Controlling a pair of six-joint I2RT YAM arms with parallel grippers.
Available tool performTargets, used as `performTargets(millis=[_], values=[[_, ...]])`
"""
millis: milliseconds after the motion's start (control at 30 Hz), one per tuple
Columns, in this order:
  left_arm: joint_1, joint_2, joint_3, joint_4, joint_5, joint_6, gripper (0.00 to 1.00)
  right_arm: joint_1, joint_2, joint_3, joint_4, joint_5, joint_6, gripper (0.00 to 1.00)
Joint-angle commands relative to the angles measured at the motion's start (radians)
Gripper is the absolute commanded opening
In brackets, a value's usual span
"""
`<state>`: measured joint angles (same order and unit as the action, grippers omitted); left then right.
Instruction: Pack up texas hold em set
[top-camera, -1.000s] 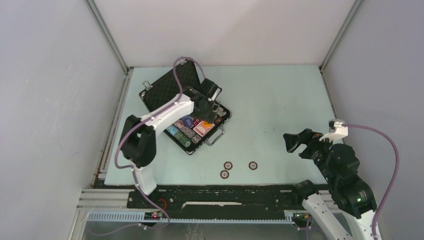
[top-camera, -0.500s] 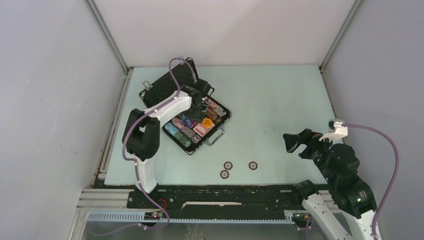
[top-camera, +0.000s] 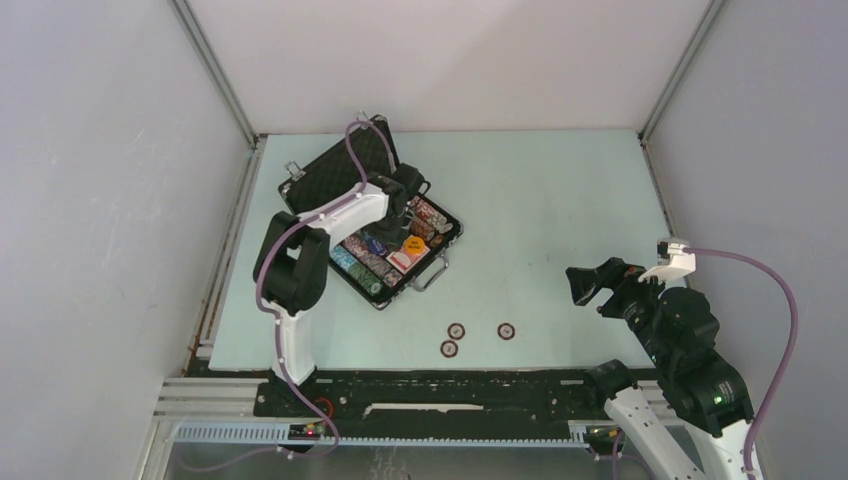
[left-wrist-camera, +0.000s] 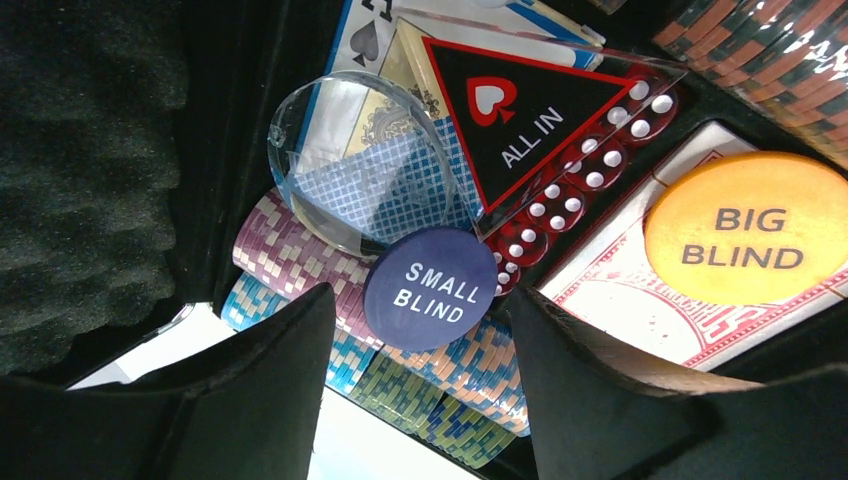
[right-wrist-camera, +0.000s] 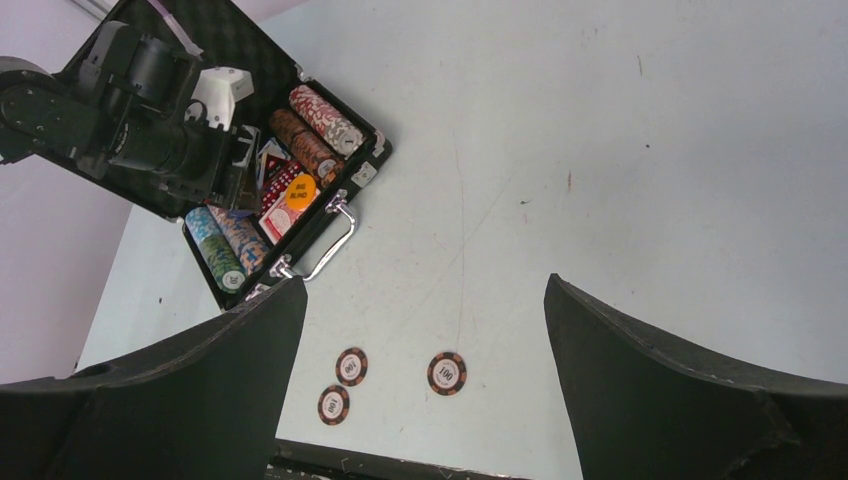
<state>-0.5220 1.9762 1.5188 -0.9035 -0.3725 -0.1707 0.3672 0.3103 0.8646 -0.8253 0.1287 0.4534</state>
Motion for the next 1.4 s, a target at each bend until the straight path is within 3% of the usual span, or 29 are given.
performTargets(millis=[0, 267, 533, 767, 1000, 1367], values=[[0.002, 0.019, 0.051, 0.003, -0.031, 0.022, 0.69, 0.005, 0.011, -0.003, 0.036, -0.002, -0.015, 0.99], [0.002, 0.017, 0.045, 0.007, -0.052, 0.02, 0.66, 0.004, 0.01, -0.002, 0.036, -0.002, -0.016, 0.99], [0.002, 0.004, 0.035, 0.008, -0.046, 0.023, 0.53, 0.005, 0.009, -0.003, 0.036, -0.003, -0.016, 0.99], [0.001, -0.023, 0.028, 0.007, -0.032, 0.025, 0.48, 0.005, 0.007, -0.003, 0.034, -0.003, -0.016, 0.99], [0.001, -0.022, 0.059, -0.021, -0.01, 0.016, 0.31, 0.005, 0.006, -0.003, 0.035, -0.003, -0.015, 0.99], [0.0, -0.077, 0.031, -0.021, 0.07, -0.001, 0.25, 0.006, 0.01, -0.003, 0.034, -0.003, -0.014, 0.99]])
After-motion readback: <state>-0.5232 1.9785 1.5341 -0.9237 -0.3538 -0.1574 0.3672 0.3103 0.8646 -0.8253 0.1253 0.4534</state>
